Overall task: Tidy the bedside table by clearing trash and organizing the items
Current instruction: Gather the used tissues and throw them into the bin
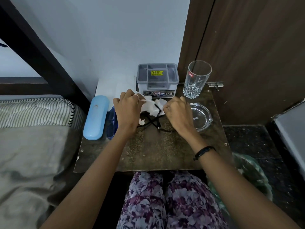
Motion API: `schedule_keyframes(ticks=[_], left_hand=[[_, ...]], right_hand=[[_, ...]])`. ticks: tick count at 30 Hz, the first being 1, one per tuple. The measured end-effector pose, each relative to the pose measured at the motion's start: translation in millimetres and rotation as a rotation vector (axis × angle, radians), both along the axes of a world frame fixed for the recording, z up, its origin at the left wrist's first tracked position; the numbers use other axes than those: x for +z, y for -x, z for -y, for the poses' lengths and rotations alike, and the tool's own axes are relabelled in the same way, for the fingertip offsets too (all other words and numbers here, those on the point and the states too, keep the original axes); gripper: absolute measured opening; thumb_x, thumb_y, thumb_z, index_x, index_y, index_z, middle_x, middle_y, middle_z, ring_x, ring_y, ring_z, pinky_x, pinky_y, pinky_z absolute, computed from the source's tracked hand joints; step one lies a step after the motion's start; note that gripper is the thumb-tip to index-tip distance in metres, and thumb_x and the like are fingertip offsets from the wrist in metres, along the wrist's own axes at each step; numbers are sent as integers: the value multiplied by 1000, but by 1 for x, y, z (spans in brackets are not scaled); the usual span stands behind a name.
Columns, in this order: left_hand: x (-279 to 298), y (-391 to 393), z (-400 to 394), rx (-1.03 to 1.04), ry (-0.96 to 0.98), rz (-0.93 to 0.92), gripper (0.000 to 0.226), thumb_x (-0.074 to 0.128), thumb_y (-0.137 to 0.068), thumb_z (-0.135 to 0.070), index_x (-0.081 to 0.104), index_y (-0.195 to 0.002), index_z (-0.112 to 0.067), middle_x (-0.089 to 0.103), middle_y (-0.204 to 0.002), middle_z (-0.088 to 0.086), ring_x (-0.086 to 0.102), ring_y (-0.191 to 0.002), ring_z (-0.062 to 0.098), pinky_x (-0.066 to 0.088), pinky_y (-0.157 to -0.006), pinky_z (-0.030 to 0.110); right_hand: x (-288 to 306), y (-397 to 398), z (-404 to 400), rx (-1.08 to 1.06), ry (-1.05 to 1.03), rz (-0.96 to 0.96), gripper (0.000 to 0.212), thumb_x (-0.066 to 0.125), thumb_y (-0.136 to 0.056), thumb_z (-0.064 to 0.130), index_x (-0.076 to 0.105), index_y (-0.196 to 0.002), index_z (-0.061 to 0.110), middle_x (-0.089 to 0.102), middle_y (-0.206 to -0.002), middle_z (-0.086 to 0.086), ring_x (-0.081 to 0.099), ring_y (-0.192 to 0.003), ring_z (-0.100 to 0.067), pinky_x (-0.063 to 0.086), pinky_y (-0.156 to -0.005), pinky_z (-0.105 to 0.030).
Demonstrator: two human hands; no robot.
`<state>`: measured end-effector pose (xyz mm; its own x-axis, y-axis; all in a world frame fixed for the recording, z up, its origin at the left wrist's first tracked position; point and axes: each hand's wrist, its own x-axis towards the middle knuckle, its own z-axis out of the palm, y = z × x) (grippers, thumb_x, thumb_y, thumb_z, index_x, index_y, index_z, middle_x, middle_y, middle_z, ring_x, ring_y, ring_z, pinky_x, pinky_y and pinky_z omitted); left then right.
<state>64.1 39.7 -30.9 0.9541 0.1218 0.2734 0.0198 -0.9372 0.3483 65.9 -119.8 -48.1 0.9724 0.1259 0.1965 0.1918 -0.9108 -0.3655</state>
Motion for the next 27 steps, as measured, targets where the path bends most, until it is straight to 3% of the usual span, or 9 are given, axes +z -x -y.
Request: schedule_keyframes(ticks=[6,8,12,14,18,20,23,25,27], left_hand=[[24,17,5,61,239,127,18,62,-86,-24,73,-95,-13,56,-102,8,55,-91,25,36,-74,36],[32,25,9,44,385,141,18,61,-87,-22,72,-94,-10,58,-106,5,55,-85,18,40,-70,28],[47,41,27,31,596,85,19,59,-88,-20,71,-97,-8,67,-81,3,56,-68,12,37,-56,11],[51,52,43,-8,626,69,16,58,-89,-19,71,-94,-10,65,-73,-1,59,-66,14,39,-58,16],[44,77,92,-105,663,-51,10,59,-87,-14,69,-89,-12,67,-71,0,60,-62,12,44,-55,22],[35,89,125,-135,679,-120,11,60,-86,-14,69,-91,-11,70,-77,6,60,-65,12,39,-55,19],[20,106,185,-202,660,-210,16,59,-85,-14,70,-96,-11,74,-89,8,64,-75,16,34,-57,15],[4,118,227,-259,659,-302,20,58,-82,-11,71,-97,-16,74,-93,7,68,-82,19,43,-64,21],[-20,132,268,-287,670,-399,25,57,-80,-10,72,-98,-19,75,-95,5,69,-86,19,49,-73,26]], right_hand=[[15,13,-2,-104,-416,35,14,58,-88,20,67,-91,10,69,-93,-2,58,-89,-20,44,-65,-31],[26,15,0,-106,-490,-12,12,59,-87,19,64,-89,9,68,-87,-2,61,-80,-19,45,-62,-29],[48,28,11,-150,-796,-98,9,59,-87,13,52,-82,9,63,-73,-6,66,-60,-13,51,-52,-25],[50,44,25,-182,-937,-95,10,58,-88,8,50,-82,5,62,-68,-8,65,-52,-5,53,-48,-19],[38,89,73,-313,-1097,-58,14,58,-89,3,54,-78,11,62,-66,-5,65,-51,-4,57,-54,-20],[29,110,103,-440,-1135,-9,19,58,-89,3,56,-76,15,61,-66,-5,64,-50,-3,57,-54,-19],[12,137,144,-637,-1094,79,7,58,-90,6,61,-83,9,63,-70,-6,61,-56,-4,54,-55,-16],[-4,153,168,-748,-1025,149,6,56,-89,5,62,-91,4,65,-79,-8,60,-67,-12,53,-61,-17],[-25,169,188,-885,-949,234,12,53,-88,0,62,-96,3,63,-88,-5,57,-79,-16,45,-67,-8]])
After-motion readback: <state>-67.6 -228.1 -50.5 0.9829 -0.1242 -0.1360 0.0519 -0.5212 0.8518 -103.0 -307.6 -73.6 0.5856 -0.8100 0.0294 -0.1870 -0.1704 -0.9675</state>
